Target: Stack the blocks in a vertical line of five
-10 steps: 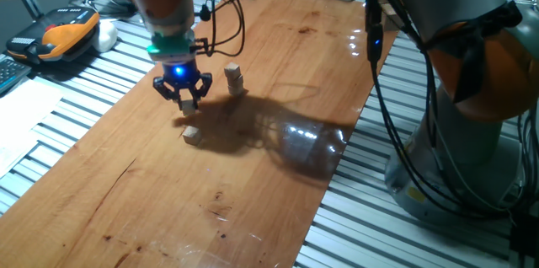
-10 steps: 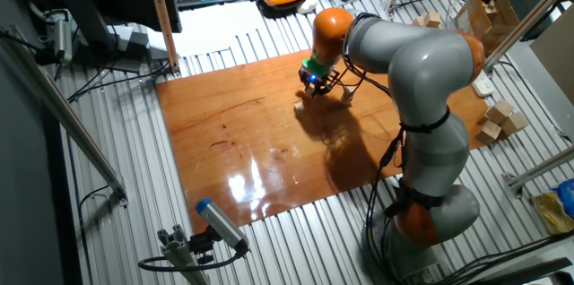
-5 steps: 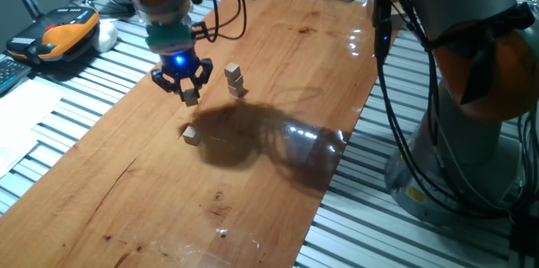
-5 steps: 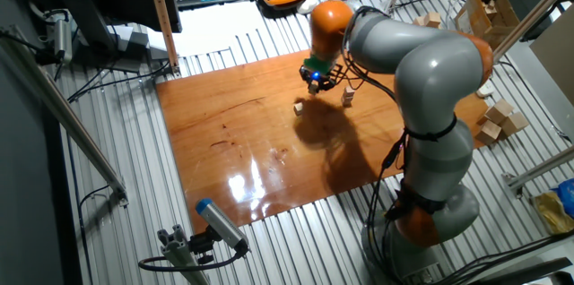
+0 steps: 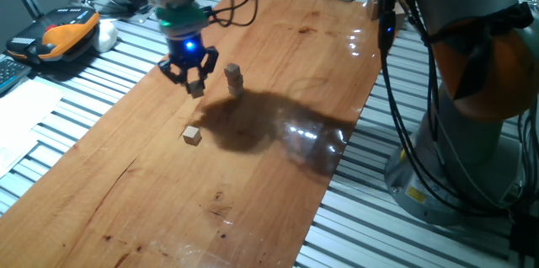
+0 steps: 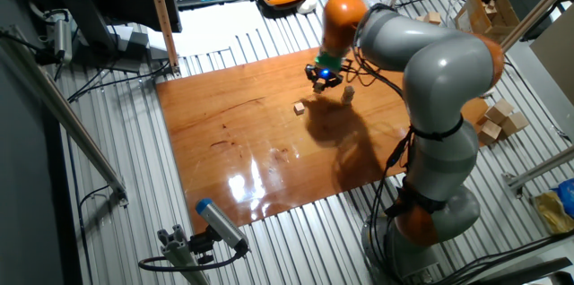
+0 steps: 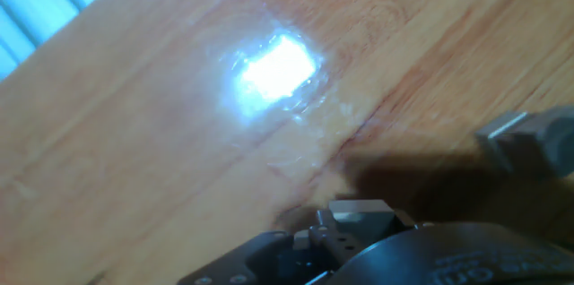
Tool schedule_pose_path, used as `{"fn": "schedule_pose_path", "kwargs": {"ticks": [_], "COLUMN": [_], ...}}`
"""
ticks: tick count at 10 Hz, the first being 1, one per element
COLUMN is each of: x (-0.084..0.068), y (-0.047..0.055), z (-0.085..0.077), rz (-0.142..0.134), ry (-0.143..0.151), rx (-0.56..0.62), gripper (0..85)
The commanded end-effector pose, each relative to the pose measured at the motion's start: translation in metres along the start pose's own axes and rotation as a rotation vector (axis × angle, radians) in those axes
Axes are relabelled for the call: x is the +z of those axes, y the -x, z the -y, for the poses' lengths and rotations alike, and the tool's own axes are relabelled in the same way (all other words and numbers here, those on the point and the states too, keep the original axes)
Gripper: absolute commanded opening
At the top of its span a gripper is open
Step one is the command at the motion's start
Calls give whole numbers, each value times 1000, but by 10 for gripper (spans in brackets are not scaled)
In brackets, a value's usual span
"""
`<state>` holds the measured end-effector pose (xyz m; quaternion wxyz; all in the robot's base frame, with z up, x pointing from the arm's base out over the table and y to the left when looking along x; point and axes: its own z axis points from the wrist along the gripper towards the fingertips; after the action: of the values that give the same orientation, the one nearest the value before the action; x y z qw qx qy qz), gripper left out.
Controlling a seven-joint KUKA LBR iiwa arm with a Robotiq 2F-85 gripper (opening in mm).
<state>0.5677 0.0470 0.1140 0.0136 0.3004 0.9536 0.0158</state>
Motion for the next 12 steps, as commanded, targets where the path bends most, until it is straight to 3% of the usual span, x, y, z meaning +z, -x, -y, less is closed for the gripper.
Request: {"fn": "schedule_pose_path", "kwargs": {"ticks": [1, 4, 6, 10, 12], "x": [0, -10, -22, -22, -21], "y": [2, 5, 8, 19, 20], "z": [5, 18, 28, 51, 55], "rz": [0, 25, 18, 28, 27], "ry": [-1, -2, 13, 22, 25], "rx": [-150, -258, -327, -407, -413], "gripper": [0, 0, 0, 0, 0]}}
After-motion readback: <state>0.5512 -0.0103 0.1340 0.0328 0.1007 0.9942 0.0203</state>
